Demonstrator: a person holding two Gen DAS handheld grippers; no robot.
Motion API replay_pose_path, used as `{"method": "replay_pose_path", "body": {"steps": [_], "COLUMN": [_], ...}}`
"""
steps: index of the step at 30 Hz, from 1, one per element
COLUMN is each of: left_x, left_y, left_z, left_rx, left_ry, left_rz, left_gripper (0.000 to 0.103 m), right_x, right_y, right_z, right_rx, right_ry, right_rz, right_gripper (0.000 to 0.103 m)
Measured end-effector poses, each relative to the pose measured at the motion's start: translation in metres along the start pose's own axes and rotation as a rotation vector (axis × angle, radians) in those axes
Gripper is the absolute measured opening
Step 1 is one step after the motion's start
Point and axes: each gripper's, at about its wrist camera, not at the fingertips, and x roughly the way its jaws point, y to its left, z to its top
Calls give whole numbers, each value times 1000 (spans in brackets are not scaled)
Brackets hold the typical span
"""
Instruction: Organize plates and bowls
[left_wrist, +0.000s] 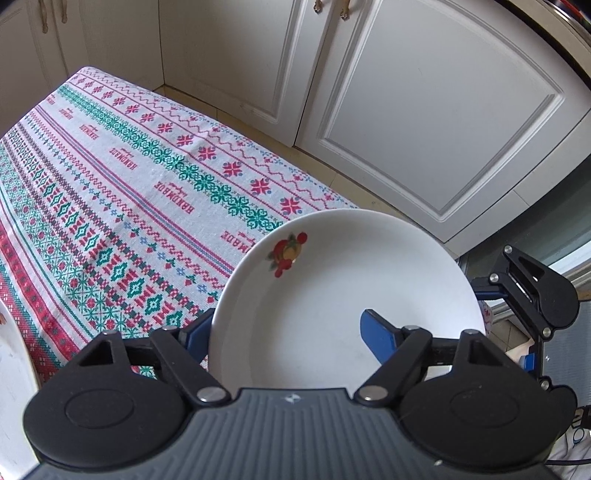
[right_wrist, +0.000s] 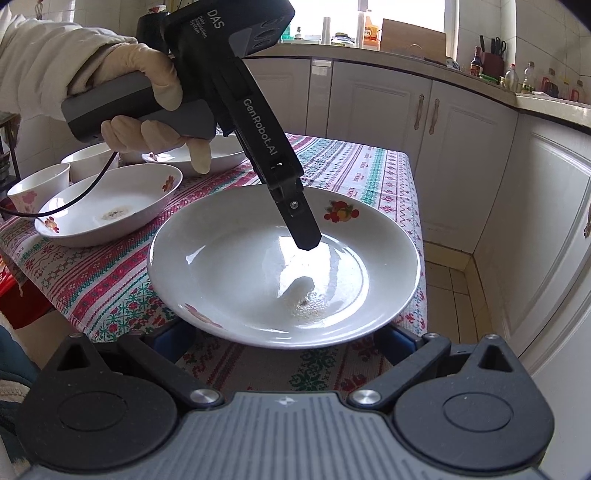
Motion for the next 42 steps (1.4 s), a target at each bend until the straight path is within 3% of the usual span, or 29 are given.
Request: {"method": "replay_pose_path", "body": {"steps": [15, 31, 42], "left_x": [-13, -10, -5], "left_y": [13, 57, 62], "left_z": [4, 26, 26], "left_rx": [-30, -76, -66], "left_ry": [-49, -114, -131], "left_rz": [14, 36, 54], "left_gripper": [80, 80, 80], "right_x": [5, 50, 60], "right_y": [-5, -31, -29], "right_z": [14, 42, 46], "right_rx": [-13, -15, -41], "right_ry": [14, 50, 63], "right_rz": [5, 18, -4], "right_gripper": [103, 103, 103]}}
